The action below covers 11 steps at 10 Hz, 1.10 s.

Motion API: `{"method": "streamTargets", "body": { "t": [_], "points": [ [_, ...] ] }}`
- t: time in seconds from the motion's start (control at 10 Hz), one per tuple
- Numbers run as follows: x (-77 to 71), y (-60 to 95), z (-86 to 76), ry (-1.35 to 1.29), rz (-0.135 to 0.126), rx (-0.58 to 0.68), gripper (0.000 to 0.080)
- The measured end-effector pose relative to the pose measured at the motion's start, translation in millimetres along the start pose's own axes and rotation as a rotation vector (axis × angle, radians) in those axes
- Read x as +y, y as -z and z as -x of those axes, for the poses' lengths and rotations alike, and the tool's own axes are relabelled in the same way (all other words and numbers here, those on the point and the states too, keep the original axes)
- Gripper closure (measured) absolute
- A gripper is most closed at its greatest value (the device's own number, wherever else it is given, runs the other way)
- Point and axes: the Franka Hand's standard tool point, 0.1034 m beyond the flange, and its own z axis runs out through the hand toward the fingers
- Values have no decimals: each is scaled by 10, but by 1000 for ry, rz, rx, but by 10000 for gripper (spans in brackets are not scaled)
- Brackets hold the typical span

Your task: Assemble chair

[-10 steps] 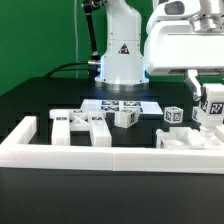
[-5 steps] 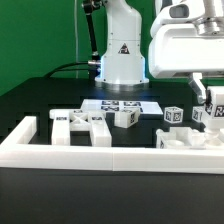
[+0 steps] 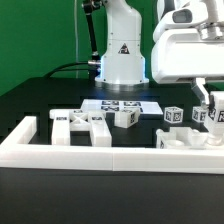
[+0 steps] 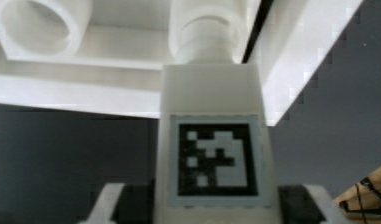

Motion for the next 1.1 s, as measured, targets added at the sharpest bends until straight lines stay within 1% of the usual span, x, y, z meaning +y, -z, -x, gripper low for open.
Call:
{"method": "streamTargets", "body": {
  "t": [0.5, 1.1],
  "points": [
    [-26, -76, 85, 3, -1, -1, 508],
    [-61, -55, 129, 12, 10, 83, 508]
  ]
}}
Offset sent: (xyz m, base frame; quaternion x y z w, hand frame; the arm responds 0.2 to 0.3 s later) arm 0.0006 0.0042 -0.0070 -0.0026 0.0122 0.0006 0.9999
